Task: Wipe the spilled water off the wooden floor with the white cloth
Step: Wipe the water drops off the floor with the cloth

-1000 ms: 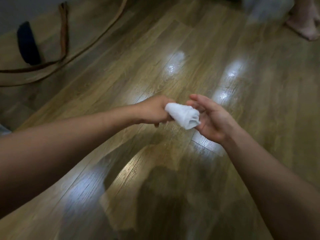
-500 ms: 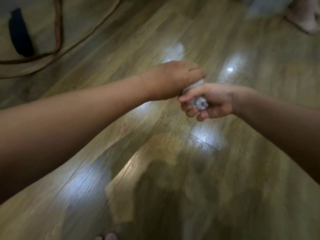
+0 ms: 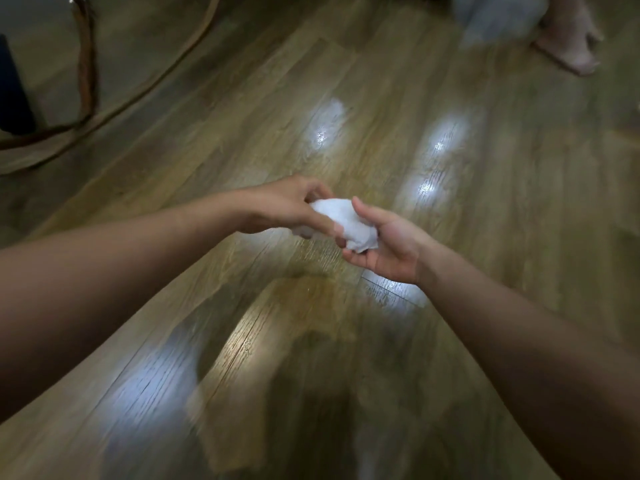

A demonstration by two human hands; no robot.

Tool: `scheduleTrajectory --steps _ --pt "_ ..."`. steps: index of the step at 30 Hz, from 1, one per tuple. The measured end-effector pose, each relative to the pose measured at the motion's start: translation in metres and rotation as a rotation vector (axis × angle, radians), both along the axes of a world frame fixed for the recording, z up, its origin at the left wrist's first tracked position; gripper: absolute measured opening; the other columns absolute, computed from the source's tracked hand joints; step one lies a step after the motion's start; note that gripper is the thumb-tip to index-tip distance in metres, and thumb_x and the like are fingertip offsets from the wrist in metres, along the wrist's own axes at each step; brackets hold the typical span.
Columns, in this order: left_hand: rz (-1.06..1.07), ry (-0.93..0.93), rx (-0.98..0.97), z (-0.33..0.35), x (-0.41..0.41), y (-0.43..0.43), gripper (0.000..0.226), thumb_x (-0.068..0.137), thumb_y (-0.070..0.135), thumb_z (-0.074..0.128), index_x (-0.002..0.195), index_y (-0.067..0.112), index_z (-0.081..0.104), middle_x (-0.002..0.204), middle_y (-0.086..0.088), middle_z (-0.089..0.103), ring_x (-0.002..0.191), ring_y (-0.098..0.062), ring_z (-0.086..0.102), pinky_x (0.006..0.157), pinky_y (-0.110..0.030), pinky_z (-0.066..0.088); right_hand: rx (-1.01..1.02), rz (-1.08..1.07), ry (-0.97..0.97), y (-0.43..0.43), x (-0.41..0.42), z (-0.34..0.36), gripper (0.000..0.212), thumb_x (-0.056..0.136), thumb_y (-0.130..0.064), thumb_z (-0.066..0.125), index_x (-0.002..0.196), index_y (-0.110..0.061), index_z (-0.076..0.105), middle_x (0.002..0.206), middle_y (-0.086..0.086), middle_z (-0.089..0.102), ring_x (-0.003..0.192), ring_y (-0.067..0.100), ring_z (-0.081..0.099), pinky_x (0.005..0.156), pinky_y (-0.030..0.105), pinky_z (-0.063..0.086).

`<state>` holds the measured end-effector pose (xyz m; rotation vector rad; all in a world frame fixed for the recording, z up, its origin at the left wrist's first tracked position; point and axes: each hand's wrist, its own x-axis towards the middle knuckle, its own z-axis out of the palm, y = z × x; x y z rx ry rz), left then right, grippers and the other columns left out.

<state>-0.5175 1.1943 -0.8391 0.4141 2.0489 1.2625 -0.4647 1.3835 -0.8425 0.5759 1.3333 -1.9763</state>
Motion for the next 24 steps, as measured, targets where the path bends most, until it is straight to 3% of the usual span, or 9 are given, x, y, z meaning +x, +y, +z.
scheduleTrajectory --steps 3,7,10,15,19,21,24 --pt "0.101 -0.091 0.035 -0.011 -0.004 -0.008 0.019 0.083 0.017 0.077 0.097 0.009 0.065 0.087 -0.002 0.063 0.069 -0.011 0.061 0.056 -0.024 0.047 0.187 0.107 0.095 0.004 0.004 -0.004 0.035 0.087 -0.025 0.067 0.118 -0.009 0.061 0.087 0.008 0.072 0.072 0.017 0.069 0.067 0.029 0.060" --pt "0.101 -0.068 0.139 -0.018 0.003 -0.007 0.011 0.094 0.017 0.065 0.086 0.012 0.059 0.076 0.004 0.059 0.061 -0.002 0.056 0.055 -0.017 0.045 0.497 0.153 0.230 0.003 0.004 -0.005 0.029 0.096 -0.036 0.058 0.109 -0.010 0.065 0.087 0.014 0.074 0.076 0.024 0.070 0.077 0.043 0.056" --pt "0.124 -0.037 0.208 -0.017 0.005 -0.009 0.014 0.098 0.021 0.060 0.087 0.015 0.054 0.072 0.004 0.058 0.062 -0.003 0.052 0.057 -0.018 0.041 0.631 0.146 0.477 0.000 0.004 -0.002 0.020 0.092 -0.028 0.067 0.104 -0.012 0.067 0.091 0.005 0.074 0.079 0.013 0.069 0.070 0.029 0.054" --pt "0.081 0.027 0.138 -0.003 0.006 -0.026 0.023 0.087 0.033 0.073 0.094 0.018 0.056 0.077 -0.002 0.063 0.065 -0.008 0.057 0.056 -0.019 0.044 0.667 0.101 0.726 -0.012 0.002 0.008 0.010 0.091 -0.016 0.068 0.084 -0.014 0.061 0.075 -0.001 0.062 0.065 0.004 0.056 0.059 0.021 0.048" --pt "0.025 0.073 -0.012 0.007 0.012 -0.047 0.040 0.068 0.031 0.080 0.098 0.009 0.067 0.084 0.000 0.069 0.075 -0.007 0.063 0.071 -0.023 0.050 0.589 -0.028 0.646 -0.022 0.008 0.006 0.015 0.095 -0.020 0.061 0.082 -0.021 0.055 0.071 0.000 0.060 0.061 0.011 0.055 0.053 0.026 0.044" --pt "0.057 0.017 0.071 0.005 0.019 -0.059 0.032 0.073 0.026 0.079 0.099 0.011 0.069 0.092 -0.002 0.072 0.084 -0.010 0.067 0.079 -0.023 0.052 0.464 -0.098 0.601 -0.026 0.014 0.004 0.016 0.096 -0.022 0.060 0.081 -0.021 0.055 0.074 0.003 0.061 0.066 0.018 0.057 0.058 0.032 0.047" --pt "0.221 -0.191 0.360 -0.010 0.033 -0.071 0.037 0.085 0.022 0.074 0.116 0.007 0.061 0.112 -0.018 0.069 0.100 -0.026 0.066 0.089 -0.028 0.055 0.340 -0.159 0.525 -0.029 0.023 -0.011 0.012 0.097 -0.022 0.059 0.086 -0.017 0.054 0.082 0.007 0.063 0.076 0.024 0.057 0.065 0.040 0.048"
